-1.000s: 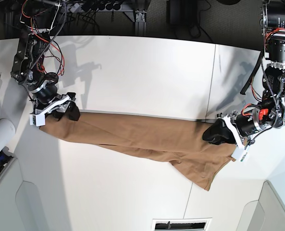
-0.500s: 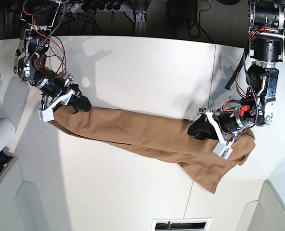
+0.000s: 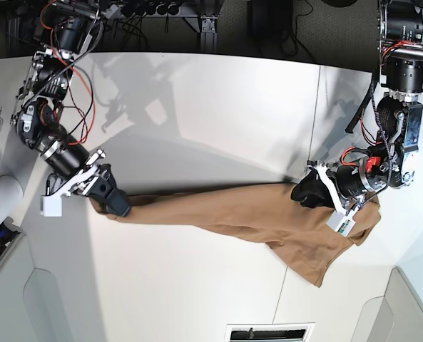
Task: Layout the t-shirt on the table in an organized manner, then fold the t-shirt properly
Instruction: 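Grasp the shirt edges with both grippers, then hold the shirt with both grippers and pull it taut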
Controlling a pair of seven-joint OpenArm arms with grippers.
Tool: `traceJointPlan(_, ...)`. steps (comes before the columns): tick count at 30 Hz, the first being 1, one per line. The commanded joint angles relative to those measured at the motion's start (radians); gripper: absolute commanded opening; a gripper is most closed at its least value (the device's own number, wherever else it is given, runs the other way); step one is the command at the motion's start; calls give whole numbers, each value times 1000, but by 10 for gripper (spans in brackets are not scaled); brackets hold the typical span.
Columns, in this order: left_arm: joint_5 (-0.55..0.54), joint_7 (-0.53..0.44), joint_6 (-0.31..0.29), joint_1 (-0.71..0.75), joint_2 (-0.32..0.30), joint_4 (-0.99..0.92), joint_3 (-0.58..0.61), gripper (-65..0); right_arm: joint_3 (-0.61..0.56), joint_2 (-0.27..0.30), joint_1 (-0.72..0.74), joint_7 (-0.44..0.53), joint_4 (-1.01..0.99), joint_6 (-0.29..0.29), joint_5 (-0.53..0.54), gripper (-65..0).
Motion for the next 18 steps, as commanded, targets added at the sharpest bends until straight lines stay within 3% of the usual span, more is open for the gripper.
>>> traceJointPlan(1,-18,-22,-9,-24,-14,13,-5,-413,12,8,45,49,7,1,-7,-650)
traceJointPlan(3,-19,-22,-9,-23,-14,13,-5,-413,24,9,83,75,-11,-3,-89,-633)
traceJointPlan(6,-20,-22,-9,-24,-14,13,-5,-413,25,10,103,93,-17,-11,-218,-325)
traceJointPlan(8,-20,-35,-9,-24,-14,13,-3,-413,25,10,103,96,-17,-38,-299,-196)
traceJointPlan(10,-20,-45,-9,-24,-14,13,-1,-413,25,10,97,96,-17,-55,-352,-199)
traceJointPlan(18,-20,-44,-9,-24,-14,13,-1,-413,24,10,-14,101,-17,-55,-380,-199)
